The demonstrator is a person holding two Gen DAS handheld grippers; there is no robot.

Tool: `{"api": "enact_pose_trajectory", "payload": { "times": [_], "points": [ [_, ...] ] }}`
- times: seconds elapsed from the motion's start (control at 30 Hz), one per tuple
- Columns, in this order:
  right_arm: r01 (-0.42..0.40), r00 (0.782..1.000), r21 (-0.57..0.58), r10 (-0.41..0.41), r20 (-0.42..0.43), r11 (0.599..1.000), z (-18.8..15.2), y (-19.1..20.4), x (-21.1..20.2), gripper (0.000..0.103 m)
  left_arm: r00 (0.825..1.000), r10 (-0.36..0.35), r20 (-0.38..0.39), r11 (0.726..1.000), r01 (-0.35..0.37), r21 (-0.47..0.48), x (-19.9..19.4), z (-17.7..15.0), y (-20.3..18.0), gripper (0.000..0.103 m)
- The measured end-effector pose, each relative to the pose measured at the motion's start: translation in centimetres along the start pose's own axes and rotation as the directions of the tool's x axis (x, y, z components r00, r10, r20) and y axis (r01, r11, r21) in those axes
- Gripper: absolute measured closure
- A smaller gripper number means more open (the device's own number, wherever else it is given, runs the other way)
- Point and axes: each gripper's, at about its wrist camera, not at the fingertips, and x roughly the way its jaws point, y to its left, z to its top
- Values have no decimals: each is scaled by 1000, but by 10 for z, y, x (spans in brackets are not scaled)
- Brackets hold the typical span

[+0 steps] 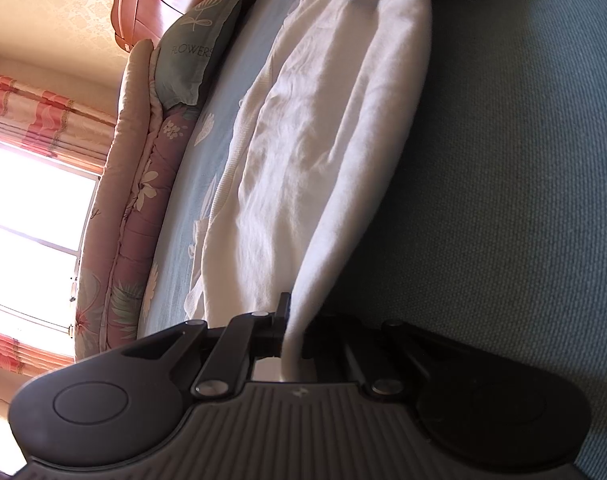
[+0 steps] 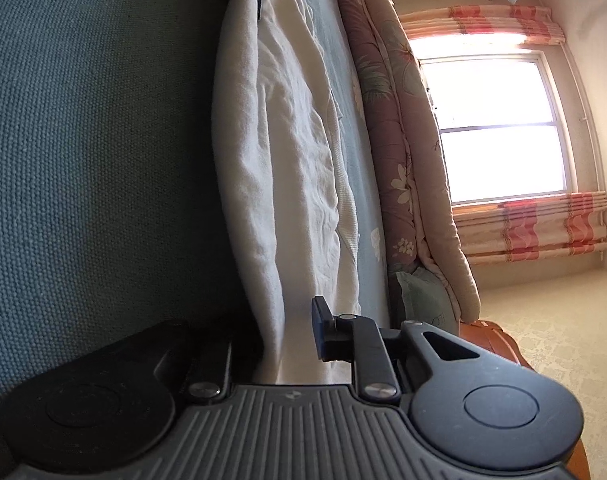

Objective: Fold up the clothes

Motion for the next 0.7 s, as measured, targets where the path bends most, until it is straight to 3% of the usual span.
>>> {"api": "enact_pose_trajectory", "payload": {
  "times": [0.07, 0.17, 0.3, 0.47, 0.53, 0.6, 0.7],
  "points": [
    [-10, 1000, 15, 10, -26, 1000, 0, -3, 1, 78, 1000, -5, -9, 1000, 5, 1, -2, 0, 3, 103],
    [-15, 999, 20, 16, -32, 1000, -1, -4, 4, 79, 999, -3, -32, 1000, 4, 16, -5, 0, 7, 93],
    [-38, 998, 19, 39, -41, 999, 0, 1, 5, 94, 999, 10, -48, 999, -9, 37, -8, -7, 6, 89],
    [-41, 998, 33, 42, -38, 999, -1, 1, 7, 94, 998, 15, -67, 998, -11, 62, -5, -6, -1, 102],
    [-43, 998, 24, 44, -42, 999, 0, 2, 6, 94, 997, 26, -72, 996, -19, 90, -5, -4, -3, 102],
    [-43, 998, 13, 43, -42, 999, -1, 2, 4, 94, 997, 47, -61, 992, -39, 118, -7, -6, -2, 93],
    [-37, 999, -3, 37, -40, 999, -1, 4, 4, 94, 996, 43, -72, 992, -34, 120, -7, -10, 2, 93]
  ]
}}
